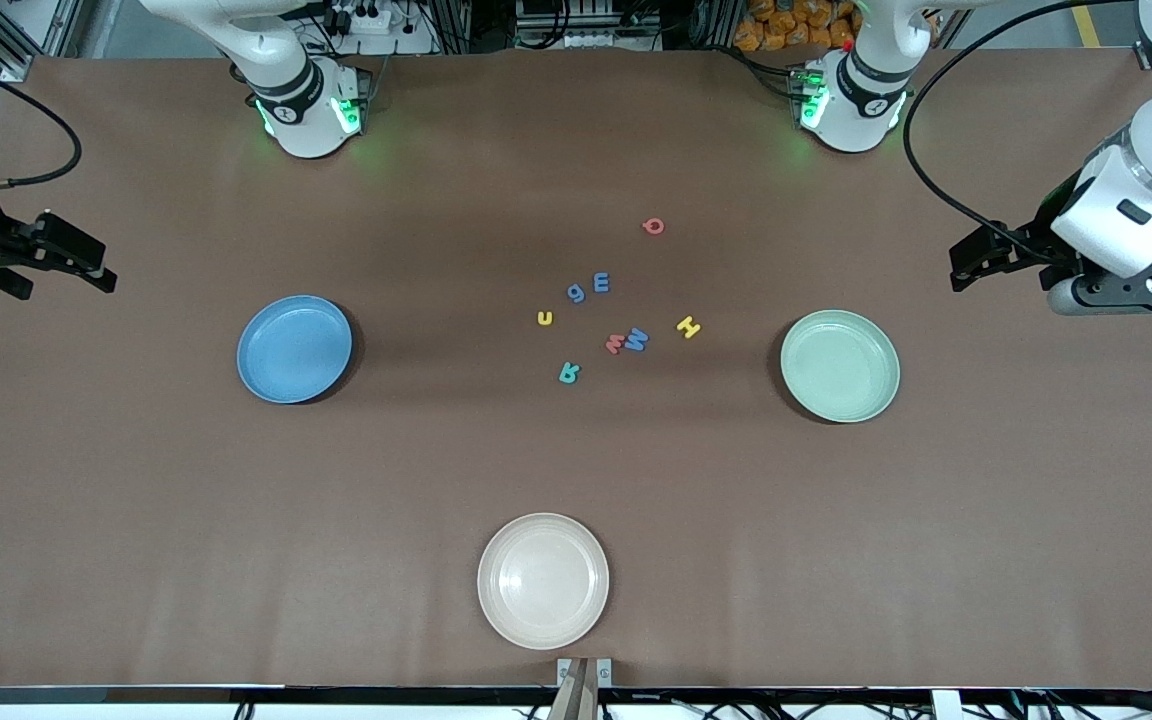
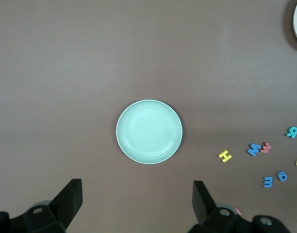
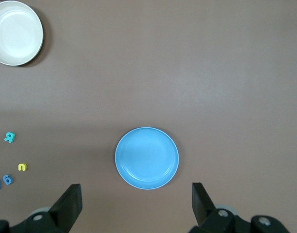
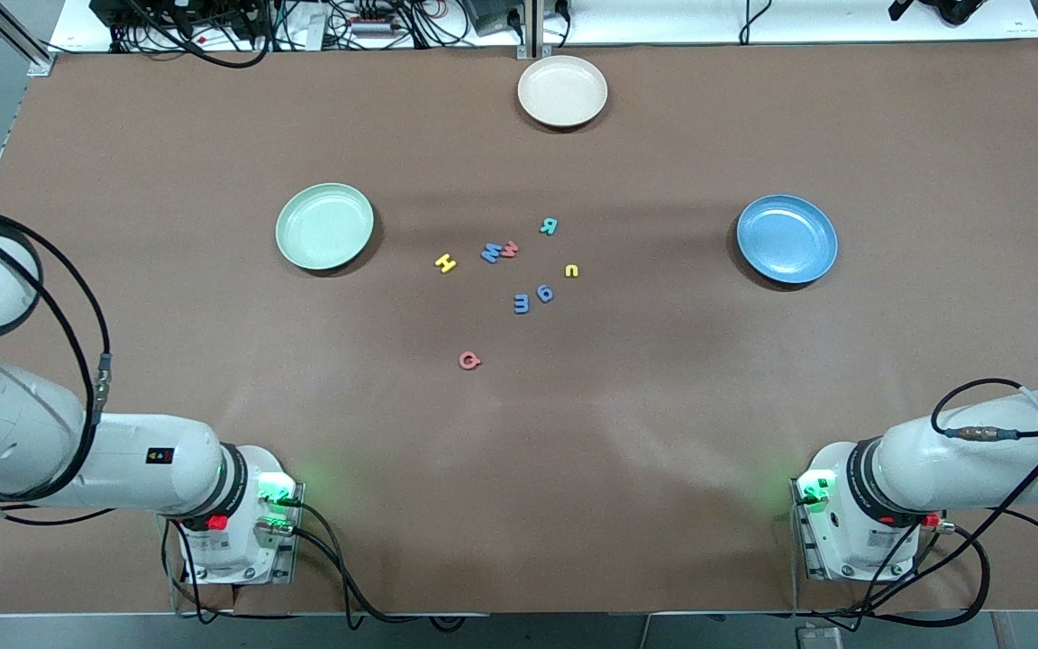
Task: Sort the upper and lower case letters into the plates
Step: 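Move the left gripper from rest toward the yellow H letter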
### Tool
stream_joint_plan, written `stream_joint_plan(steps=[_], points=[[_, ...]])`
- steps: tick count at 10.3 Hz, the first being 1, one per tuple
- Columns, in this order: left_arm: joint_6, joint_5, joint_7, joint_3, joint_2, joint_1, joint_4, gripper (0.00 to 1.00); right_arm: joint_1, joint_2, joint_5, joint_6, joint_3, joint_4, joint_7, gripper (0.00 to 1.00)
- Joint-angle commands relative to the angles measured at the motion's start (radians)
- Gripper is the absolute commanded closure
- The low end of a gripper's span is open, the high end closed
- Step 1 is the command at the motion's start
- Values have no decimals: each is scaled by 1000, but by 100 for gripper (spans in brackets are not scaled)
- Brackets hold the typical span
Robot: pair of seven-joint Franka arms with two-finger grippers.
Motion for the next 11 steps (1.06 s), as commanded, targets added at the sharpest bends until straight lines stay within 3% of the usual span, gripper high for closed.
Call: stream_joint_plan(steps=[1, 5, 8, 11], points=[[-25, 5, -18, -4, 8, -1, 26, 0, -4, -1, 23, -1, -1, 4, 5, 0], [-35, 5, -9, -5, 8, -6, 4, 0, -2, -1, 23, -3, -1, 4, 5, 0], [-140, 37, -40, -8, 9, -43, -5, 0, -5, -1, 21, -2, -2, 9, 2, 0], [-160, 25, -35, -8, 43, -93, -10, 0, -7, -1, 19, -9, -4, 6, -1, 0]])
